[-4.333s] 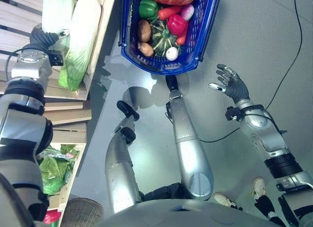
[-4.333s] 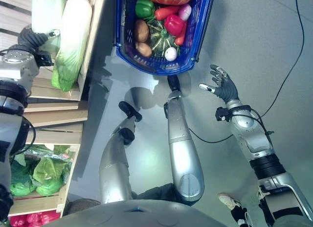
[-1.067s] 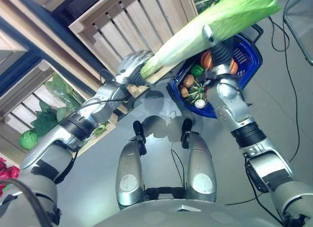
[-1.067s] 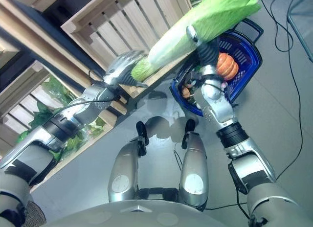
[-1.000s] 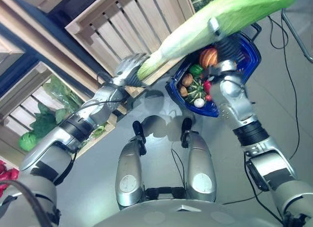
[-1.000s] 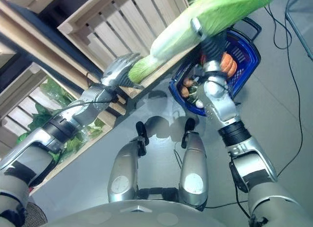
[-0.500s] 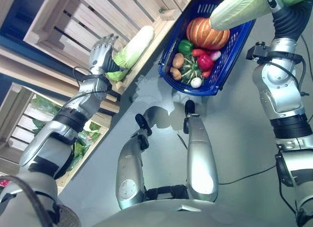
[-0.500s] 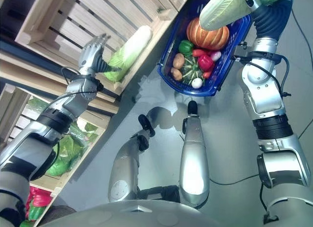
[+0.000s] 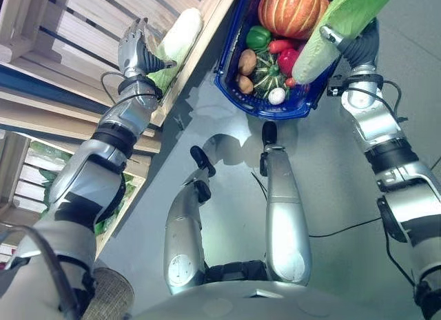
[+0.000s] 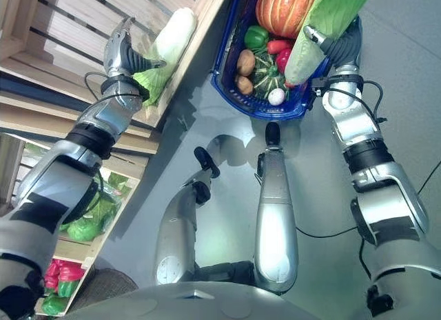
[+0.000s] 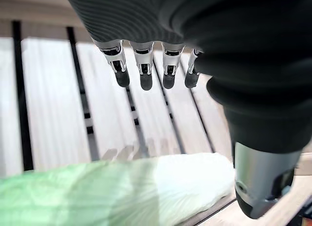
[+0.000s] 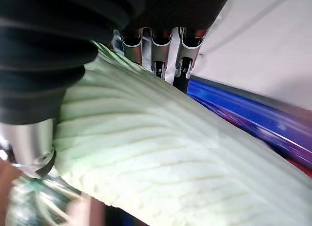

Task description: Pick up fruits and vegetables into the basket

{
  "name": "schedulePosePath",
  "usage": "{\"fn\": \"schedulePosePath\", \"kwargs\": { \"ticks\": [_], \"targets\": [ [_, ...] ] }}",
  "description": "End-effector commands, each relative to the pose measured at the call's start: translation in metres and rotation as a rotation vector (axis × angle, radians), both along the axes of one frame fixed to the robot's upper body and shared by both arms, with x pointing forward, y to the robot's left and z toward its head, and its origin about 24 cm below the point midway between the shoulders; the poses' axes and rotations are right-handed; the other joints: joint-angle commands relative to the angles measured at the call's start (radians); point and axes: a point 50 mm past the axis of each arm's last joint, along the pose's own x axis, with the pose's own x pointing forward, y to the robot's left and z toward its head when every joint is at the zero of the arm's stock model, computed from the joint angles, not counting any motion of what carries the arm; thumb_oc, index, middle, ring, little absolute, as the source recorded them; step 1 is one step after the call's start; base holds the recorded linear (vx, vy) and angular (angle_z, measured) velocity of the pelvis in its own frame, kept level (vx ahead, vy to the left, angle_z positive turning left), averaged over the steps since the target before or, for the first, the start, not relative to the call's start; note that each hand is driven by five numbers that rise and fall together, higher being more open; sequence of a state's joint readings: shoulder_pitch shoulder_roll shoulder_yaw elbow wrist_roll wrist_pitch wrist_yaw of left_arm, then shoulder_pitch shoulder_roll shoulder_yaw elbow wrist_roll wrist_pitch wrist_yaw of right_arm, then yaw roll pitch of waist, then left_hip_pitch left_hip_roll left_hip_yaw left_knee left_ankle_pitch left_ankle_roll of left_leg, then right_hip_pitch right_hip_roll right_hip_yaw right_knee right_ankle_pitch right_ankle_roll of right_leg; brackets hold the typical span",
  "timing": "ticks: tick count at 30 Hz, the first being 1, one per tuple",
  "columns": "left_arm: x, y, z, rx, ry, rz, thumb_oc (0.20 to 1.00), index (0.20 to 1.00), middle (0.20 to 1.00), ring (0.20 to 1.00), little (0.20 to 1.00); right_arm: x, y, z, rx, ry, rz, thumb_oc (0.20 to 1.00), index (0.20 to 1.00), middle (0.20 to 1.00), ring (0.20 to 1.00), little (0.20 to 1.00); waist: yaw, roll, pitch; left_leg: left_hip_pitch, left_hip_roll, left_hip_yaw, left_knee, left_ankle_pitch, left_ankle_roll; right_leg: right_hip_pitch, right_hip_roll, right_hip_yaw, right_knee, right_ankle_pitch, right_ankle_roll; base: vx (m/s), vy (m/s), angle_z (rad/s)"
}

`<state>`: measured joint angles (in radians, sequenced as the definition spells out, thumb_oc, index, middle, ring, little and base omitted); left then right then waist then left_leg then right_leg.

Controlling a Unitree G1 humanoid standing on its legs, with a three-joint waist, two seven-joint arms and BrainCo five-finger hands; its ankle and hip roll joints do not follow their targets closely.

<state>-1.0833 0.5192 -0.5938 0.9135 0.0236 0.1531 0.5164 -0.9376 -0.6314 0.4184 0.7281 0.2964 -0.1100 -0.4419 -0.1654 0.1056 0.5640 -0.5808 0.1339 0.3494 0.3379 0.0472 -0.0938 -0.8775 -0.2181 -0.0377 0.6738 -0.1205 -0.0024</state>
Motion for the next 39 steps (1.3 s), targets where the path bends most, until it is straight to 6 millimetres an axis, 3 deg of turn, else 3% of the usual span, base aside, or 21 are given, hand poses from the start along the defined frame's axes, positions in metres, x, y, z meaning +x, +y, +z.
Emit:
{"fn": "schedulePosePath", "kwargs": {
  "ticks": [1,9,11,16,21,27,33,39],
  "targets": [
    [0.003,0.007,0.004,-0.081,0.006,0.068,1.0,1.0,1.0,1.0,1.0,0.007,0.009,0.028,-0.003,-0.057,0.067,0.2,0.2,0.2,0.2,0.2,-0.006,0.072,-0.044,-0.105,-0.003,-0.046,0.149,-0.102,-0.038,-0.008,0.017,-0.009,-0.017,-0.051,0.057,0.0,0.0,0.0],
    [0.006,0.018,0.006,-0.102,0.061,0.13,1.0,1.0,1.0,1.0,1.0,0.018,-0.005,0.01,0.065,0.094,0.013,0.2,0.2,0.2,0.2,0.2,0.008,0.085,-0.044,-0.188,-0.004,-0.055,0.185,-0.109,-0.029,-0.081,0.028,0.0,0.01,-0.056,0.051,0.01,-0.001,0.03],
    [0.007,0.019,0.011,-0.097,0.059,0.142,1.0,1.0,1.0,1.0,1.0,0.021,-0.006,0.006,0.071,0.163,0.022,1.0,1.0,1.0,1.0,1.0,0.012,0.084,-0.044,-0.208,-0.002,-0.06,0.197,-0.113,-0.026,-0.098,0.031,0.003,0.016,-0.057,0.051,0.02,-0.025,0.05],
    [0.008,0.025,0.025,-0.092,0.052,0.17,1.0,1.0,1.0,1.0,1.0,0.023,-0.005,0.004,0.021,0.21,0.007,1.0,1.0,1.0,1.0,1.0,0.016,0.073,-0.044,-0.24,0.004,-0.069,0.216,-0.119,-0.021,-0.12,0.037,0.004,0.02,-0.051,0.051,0.01,-0.046,0.05],
    [0.005,0.04,0.041,-0.054,0.019,0.217,1.0,1.0,1.0,1.0,1.0,0.017,0.005,0.005,-0.049,0.155,0.022,1.0,1.0,1.0,1.0,1.0,-0.006,0.041,-0.044,-0.27,0.012,-0.073,0.227,-0.124,-0.017,-0.14,0.059,0.014,0.01,-0.039,0.054,0.01,-0.035,0.0],
    [-0.001,0.058,0.044,-0.073,0.0,0.252,1.0,1.0,1.0,1.0,1.0,-0.01,0.013,-0.011,-0.067,0.094,0.152,1.0,1.0,1.0,1.0,1.0,-0.058,0.006,-0.044,-0.286,0.023,-0.064,0.231,-0.134,-0.021,-0.16,0.079,0.038,0.005,-0.034,0.06,0.02,0.022,-0.08],
    [-0.008,0.083,0.017,-0.16,0.142,0.254,1.0,1.0,1.0,1.0,1.0,-0.059,0.016,-0.047,-0.05,0.065,0.325,1.0,1.0,1.0,1.0,1.0,-0.146,-0.034,-0.044,-0.271,0.034,-0.035,0.223,-0.144,-0.03,-0.167,0.098,0.073,-0.006,-0.029,0.069,0.03,0.079,-0.18],
    [-0.014,0.094,-0.025,-0.248,0.402,0.2,1.0,1.0,1.0,1.0,1.0,-0.078,0.011,-0.062,-0.074,0.113,0.376,1.0,1.0,1.0,1.0,1.0,-0.19,-0.053,-0.044,-0.239,0.045,-0.003,0.213,-0.144,-0.036,-0.152,0.102,0.089,-0.026,-0.017,0.076,0.03,0.061,-0.18]
  ]
}}
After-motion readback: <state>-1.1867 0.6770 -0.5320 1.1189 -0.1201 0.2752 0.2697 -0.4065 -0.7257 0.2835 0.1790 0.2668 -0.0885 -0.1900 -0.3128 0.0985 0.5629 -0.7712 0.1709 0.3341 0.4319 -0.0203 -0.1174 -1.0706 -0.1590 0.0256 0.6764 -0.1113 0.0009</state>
